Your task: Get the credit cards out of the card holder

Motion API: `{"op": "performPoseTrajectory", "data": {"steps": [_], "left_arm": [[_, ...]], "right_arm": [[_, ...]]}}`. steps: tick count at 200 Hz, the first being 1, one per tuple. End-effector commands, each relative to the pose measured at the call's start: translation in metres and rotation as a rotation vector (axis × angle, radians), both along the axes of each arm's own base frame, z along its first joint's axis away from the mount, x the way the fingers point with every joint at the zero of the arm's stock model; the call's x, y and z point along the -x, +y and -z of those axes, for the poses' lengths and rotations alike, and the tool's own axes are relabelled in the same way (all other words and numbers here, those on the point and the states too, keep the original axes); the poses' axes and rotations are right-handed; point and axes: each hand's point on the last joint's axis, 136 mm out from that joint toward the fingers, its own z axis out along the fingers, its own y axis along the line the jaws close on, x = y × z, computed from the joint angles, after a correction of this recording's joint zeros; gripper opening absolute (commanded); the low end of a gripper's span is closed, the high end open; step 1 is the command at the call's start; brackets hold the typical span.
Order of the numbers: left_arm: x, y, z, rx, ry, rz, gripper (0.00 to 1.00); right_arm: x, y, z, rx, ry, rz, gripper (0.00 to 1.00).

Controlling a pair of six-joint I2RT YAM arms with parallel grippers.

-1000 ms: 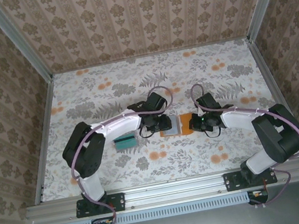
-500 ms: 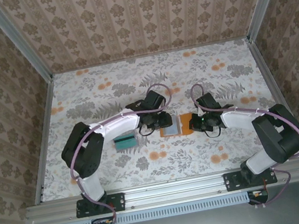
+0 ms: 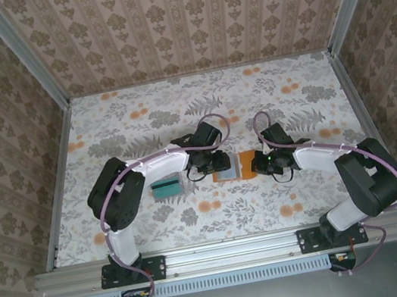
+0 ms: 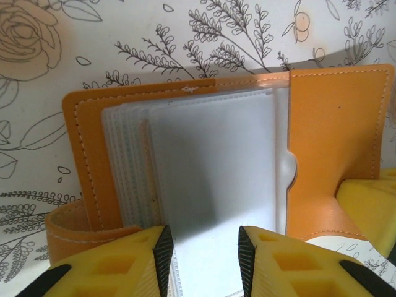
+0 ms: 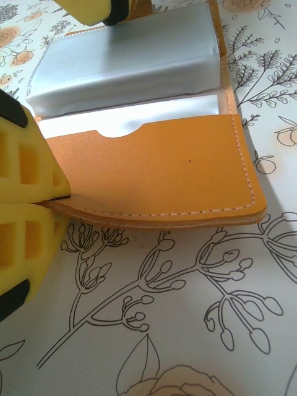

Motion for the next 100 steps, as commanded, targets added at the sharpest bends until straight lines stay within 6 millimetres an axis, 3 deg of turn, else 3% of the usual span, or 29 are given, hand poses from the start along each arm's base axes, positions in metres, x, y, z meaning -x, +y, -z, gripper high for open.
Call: {"op": "performPoseTrajectory", "data": {"steps": [1,31,100], "left_arm": [[0.003,0.007,0.01,-0.035,0.031,-0.014,0.37],[0.005,0.01,0.014,-0.055,0.04,-0.009,0.37],[0.008,-0.012,0.008,0.026,0.05,0.05,0.42]], "right_arm": [[0.009,-0.005,0.002,0.031,0.032,-0.01,0.0],[0.009,-0.005,0.002,0.027,0.032,-0.01,0.0],[0.009,-0.004,0.002,0.024,0.032,-0.01,0.0]]}}
